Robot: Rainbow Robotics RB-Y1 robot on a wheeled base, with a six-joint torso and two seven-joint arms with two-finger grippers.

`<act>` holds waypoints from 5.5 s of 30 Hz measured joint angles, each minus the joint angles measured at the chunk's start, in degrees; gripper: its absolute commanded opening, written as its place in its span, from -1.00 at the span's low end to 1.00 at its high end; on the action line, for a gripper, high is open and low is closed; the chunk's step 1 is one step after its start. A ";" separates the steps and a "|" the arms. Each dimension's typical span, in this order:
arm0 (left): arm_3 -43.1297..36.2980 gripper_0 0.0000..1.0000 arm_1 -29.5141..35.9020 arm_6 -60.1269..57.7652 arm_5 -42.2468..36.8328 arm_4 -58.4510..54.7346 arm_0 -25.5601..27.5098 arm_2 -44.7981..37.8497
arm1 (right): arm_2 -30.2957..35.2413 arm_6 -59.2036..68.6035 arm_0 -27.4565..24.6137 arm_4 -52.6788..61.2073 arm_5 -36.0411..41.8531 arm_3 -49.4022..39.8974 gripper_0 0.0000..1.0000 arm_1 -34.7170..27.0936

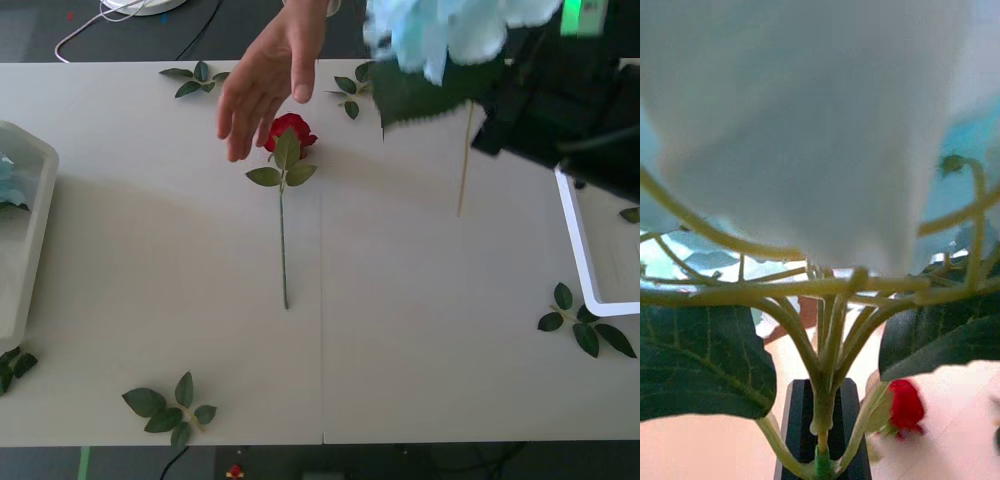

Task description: Place the red flowers into the right box and the blue flowers into the left box. If a person shows an open palm, hand one flower to the person first, then continue sorting.

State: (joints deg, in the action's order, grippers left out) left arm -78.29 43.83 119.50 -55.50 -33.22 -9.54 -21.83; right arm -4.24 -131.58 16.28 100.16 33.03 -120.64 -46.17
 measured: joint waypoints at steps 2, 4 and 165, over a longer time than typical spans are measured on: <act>-1.27 1.00 0.00 0.01 -3.01 -0.48 0.00 -1.47 | -2.03 0.00 2.49 -2.31 -2.68 2.15 -1.00 0.26; -2.33 1.00 0.00 0.05 -4.82 -0.75 0.00 -2.51 | -4.07 0.00 4.83 -4.57 -5.38 4.20 -1.00 0.83; 23.56 -1.00 -20.75 -59.13 3.41 -14.84 -52.64 83.43 | 24.89 -21.10 -23.16 29.98 35.41 4.80 1.00 -14.68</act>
State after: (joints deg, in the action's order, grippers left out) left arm -54.73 23.08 60.37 -52.10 -48.06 -62.18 61.60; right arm 20.66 -152.68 -6.88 130.13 68.44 -115.83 -60.85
